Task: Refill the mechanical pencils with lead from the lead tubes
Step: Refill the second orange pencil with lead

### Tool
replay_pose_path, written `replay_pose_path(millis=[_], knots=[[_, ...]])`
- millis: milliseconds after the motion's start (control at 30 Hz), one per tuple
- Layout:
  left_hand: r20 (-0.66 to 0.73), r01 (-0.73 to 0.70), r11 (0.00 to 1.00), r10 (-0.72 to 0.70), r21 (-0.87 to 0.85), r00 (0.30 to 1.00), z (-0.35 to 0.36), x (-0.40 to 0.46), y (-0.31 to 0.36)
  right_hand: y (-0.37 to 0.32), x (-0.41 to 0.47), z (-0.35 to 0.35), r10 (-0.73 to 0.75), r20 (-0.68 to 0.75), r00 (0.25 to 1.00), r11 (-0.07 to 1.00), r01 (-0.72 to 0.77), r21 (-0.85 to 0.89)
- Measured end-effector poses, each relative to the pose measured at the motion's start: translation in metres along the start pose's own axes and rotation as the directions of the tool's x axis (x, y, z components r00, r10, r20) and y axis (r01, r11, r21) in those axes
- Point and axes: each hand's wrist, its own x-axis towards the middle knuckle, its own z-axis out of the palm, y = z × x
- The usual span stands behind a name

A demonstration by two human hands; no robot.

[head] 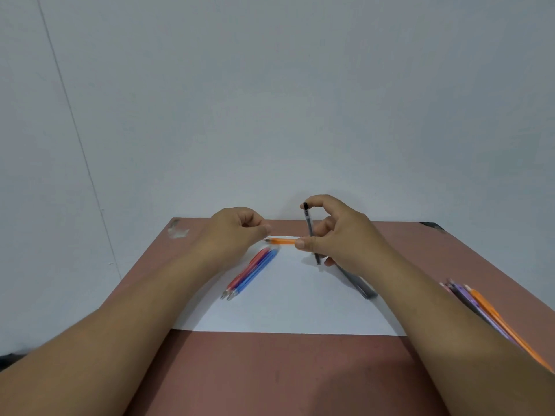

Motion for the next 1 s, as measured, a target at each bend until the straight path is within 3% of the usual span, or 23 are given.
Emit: replay_pose_path(millis=[467, 667, 900, 1000], knots=[[-0.046, -0.013, 0.999, 0.015, 0.038, 0.999, 0.000, 0.001, -0.004, -0.021, -0.013, 0.001, -0.036, 0.231, 0.972, 0.999, 0.041, -0.018], [-0.053, -0.026, 0.998, 0.029, 0.059, 0.998, 0.002, 0.002, -0.005, -0.019, -0.014, 0.003, -0.009, 0.437, 0.900, 0.973, 0.109, -0.206], [-0.046, -0.029, 0.999, 0.031, 0.031, 0.998, 0.003, 0.003, -0.006, -0.017, -0.013, 0.001, 0.007, 0.444, 0.896, 0.954, 0.127, -0.271], [-0.044, -0.038, 0.998, 0.039, 0.041, 0.998, 0.005, 0.002, -0.005, -0.013, -0.010, 0.001, 0.018, 0.361, 0.932, 0.926, 0.121, -0.358]])
